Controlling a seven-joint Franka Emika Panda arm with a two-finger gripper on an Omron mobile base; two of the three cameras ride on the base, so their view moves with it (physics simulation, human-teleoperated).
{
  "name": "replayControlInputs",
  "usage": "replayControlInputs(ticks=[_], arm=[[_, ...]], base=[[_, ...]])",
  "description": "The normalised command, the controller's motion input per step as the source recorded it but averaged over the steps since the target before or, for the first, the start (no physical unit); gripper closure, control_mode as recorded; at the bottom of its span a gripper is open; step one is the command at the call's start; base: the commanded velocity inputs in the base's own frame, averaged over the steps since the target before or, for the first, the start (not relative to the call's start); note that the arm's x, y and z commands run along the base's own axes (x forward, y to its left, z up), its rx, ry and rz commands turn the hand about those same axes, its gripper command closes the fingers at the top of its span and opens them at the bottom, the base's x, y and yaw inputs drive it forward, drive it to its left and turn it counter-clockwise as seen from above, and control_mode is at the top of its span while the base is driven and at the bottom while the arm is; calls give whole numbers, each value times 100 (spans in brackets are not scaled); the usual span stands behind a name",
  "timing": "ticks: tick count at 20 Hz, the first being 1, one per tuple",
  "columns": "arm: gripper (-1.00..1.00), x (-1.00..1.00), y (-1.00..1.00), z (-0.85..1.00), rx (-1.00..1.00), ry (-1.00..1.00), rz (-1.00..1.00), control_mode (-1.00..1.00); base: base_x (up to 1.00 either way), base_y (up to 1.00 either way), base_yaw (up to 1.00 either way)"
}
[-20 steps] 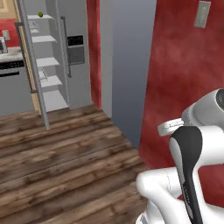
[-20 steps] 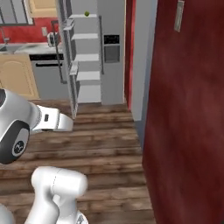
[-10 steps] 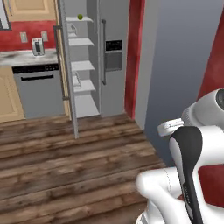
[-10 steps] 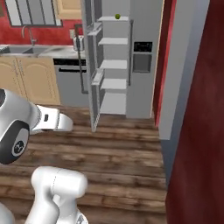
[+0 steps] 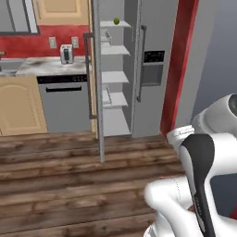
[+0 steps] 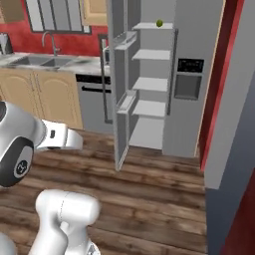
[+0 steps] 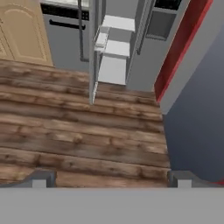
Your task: Grab the lime and lemon from the fridge, place them in the blender, close the lid, and turn on the blender to create a marinade.
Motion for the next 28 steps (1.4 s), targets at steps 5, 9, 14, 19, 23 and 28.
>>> replayControlInputs(ticks=[5, 9, 14, 19, 23, 28], arm=[[-100, 0, 0, 0, 0, 0, 0, 100], [-100, 0, 0, 0, 0, 0, 0, 100], [-100, 0, 0, 0, 0, 0, 0, 100], [-100, 0, 0, 0, 0, 0, 0, 100], [-100, 0, 0, 0, 0, 0, 0, 100], [-100, 0, 0, 0, 0, 0, 0, 100]], base=[[99, -44, 9], [95, -45, 0], [92, -23, 0], [97, -13, 0], [70, -58, 0], [67, -39, 0]])
